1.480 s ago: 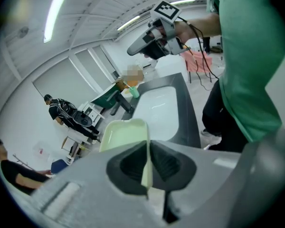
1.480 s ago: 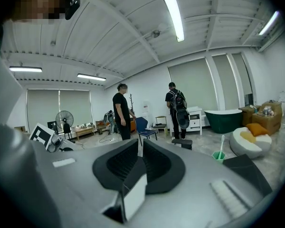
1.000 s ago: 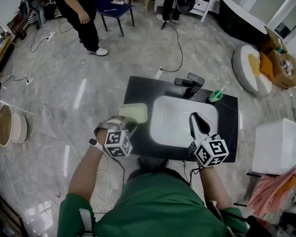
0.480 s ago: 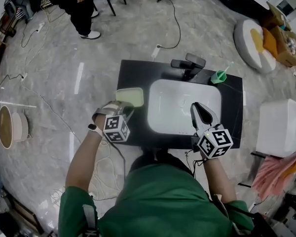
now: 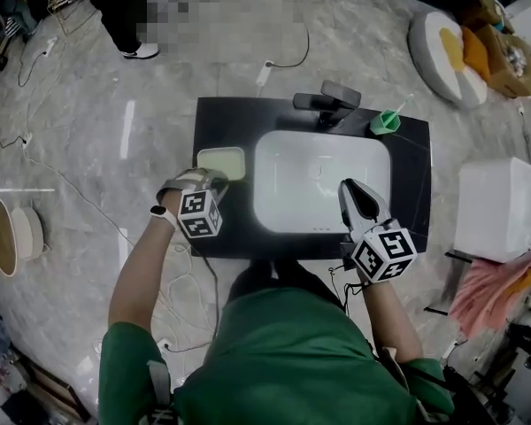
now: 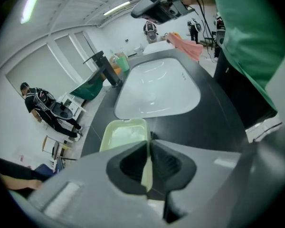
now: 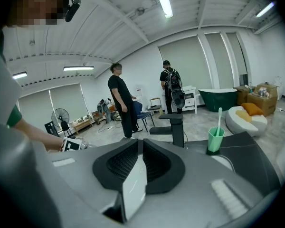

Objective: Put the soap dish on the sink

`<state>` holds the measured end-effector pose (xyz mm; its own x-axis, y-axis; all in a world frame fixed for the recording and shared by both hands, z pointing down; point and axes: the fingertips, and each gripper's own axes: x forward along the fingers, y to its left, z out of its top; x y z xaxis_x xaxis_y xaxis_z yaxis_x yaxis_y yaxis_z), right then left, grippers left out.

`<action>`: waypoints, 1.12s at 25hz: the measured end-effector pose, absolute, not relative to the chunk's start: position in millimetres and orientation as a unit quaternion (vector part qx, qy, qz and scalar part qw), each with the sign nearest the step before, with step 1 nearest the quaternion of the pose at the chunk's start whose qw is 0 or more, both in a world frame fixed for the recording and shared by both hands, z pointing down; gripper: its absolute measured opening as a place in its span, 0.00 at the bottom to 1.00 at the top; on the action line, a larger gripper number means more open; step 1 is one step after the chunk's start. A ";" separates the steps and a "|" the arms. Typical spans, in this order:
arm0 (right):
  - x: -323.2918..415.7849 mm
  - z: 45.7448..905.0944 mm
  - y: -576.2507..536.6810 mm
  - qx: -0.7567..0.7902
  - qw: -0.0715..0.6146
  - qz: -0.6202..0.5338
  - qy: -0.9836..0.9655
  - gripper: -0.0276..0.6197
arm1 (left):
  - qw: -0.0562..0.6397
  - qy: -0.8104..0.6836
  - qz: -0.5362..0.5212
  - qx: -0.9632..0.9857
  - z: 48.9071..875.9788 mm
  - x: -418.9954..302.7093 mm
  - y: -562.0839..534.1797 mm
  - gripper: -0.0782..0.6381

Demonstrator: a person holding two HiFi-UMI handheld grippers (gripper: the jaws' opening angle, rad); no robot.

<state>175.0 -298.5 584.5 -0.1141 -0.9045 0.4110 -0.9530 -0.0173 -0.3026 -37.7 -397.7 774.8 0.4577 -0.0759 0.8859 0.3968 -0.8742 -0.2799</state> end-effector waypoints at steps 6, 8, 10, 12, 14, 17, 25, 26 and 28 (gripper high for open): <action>177.6 588.7 -293.6 0.669 0.048 0.265 -0.693 0.09 | 0.235 -0.118 -0.519 -0.813 787.5 -35.8 -408.0 0.14; 177.7 589.7 -291.3 0.671 0.047 0.268 -0.690 0.09 | 0.235 -0.125 -0.524 -0.809 790.3 -37.4 -412.7 0.14; 179.0 591.2 -288.7 0.673 0.045 0.272 -0.687 0.09 | 0.233 -0.133 -0.529 -0.805 794.4 -38.2 -415.7 0.14; 180.0 591.7 -286.5 0.675 0.044 0.271 -0.685 0.09 | 0.231 -0.142 -0.532 -0.802 799.4 -38.1 -416.0 0.14; 179.3 591.0 -285.5 0.675 0.044 0.267 -0.687 0.09 | 0.228 -0.149 -0.535 -0.800 804.2 -38.4 -415.3 0.14; 176.5 591.2 -285.1 0.672 0.044 0.266 -0.689 0.09 | 0.227 -0.147 -0.538 -0.798 812.1 -39.1 -416.2 0.14; 169.8 588.7 -283.3 0.667 0.041 0.262 -0.697 0.09 | 0.230 -0.097 -0.531 -0.810 804.3 -46.2 -426.9 0.24; 169.9 587.9 -283.1 0.667 0.041 0.261 -0.697 0.09 | 0.228 -0.090 -0.531 -0.811 801.7 -48.6 -427.9 0.24; 169.8 585.1 -283.0 0.667 0.042 0.257 -0.698 0.09 | 0.227 -0.079 -0.531 -0.813 796.3 -54.5 -428.9 0.24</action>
